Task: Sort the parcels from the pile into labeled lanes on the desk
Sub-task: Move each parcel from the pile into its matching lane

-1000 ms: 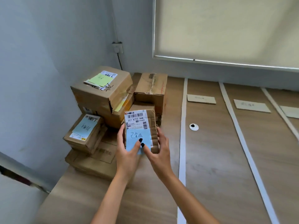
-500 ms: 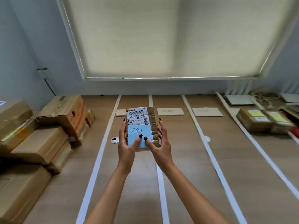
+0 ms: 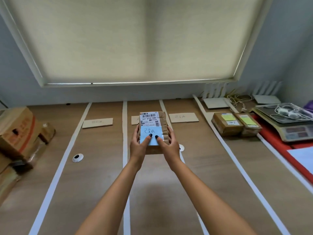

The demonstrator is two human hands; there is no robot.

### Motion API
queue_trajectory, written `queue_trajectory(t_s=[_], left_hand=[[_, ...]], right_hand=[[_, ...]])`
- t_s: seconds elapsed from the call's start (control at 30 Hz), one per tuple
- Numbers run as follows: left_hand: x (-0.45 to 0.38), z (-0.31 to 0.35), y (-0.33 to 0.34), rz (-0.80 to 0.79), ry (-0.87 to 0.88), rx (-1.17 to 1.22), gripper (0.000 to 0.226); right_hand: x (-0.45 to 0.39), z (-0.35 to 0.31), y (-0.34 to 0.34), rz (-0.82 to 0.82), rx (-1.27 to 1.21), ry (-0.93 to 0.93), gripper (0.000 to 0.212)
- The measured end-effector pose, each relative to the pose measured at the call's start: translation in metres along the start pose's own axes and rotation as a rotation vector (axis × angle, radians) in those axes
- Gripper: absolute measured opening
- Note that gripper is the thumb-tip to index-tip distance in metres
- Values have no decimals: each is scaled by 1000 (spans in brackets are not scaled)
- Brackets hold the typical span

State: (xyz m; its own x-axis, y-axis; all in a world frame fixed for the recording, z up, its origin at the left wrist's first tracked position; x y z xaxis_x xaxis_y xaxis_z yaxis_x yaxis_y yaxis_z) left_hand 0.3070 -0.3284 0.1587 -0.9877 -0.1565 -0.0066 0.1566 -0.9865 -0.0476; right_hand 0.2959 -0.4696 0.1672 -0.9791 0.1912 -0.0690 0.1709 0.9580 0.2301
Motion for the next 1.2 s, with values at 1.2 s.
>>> queue_trajectory(t_s=[1.2], left_hand=[[-196,-157,279,-45,-217,-230,65]], right_hand=[[-271,144,-230,9,186,225,66]])
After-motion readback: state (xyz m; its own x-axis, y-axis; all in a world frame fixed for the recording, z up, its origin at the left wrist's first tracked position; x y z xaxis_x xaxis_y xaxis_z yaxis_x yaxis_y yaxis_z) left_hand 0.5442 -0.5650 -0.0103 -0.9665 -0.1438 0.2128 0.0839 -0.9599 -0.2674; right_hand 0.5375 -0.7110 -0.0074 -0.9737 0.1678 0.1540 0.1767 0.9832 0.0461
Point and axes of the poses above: each hand's wrist, its own x-axis away from the middle knuckle, its own y-axis out of the palm, z = x × y, the point moved 8 cm from there along -x, towards the middle knuckle, and after that the axes turned 12 degrees about -x, right-handed, at the moved point
